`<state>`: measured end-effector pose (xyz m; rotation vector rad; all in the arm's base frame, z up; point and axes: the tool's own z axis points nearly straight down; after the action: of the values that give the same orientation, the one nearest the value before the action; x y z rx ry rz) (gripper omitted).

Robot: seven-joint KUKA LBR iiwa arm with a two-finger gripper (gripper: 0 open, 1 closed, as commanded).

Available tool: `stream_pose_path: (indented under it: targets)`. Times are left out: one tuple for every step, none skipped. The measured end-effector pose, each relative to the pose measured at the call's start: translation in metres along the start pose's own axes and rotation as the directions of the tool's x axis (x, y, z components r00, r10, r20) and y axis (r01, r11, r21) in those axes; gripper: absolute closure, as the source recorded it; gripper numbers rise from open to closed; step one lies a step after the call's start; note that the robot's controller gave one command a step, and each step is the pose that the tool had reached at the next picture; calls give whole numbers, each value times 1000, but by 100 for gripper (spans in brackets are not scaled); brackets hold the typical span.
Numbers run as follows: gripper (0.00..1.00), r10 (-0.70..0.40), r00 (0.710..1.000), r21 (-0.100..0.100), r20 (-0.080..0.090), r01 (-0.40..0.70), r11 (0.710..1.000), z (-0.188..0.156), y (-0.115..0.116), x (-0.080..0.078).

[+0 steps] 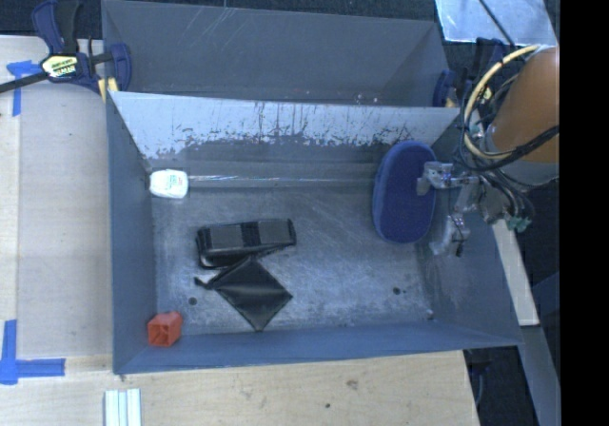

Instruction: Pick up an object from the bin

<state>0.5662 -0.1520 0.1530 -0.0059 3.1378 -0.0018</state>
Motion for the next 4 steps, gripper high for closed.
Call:
stream_pose_path:
  targets:
    - [0,-512,859,5,1,512,859,76,14,-49]
    - [0,-843,537,-6,12,843,537,76,21,-33]
    - [100,-843,538,-2,6,843,538,76,17,-32]
    - [100,-858,513,2,4,858,513,29,19,-29]
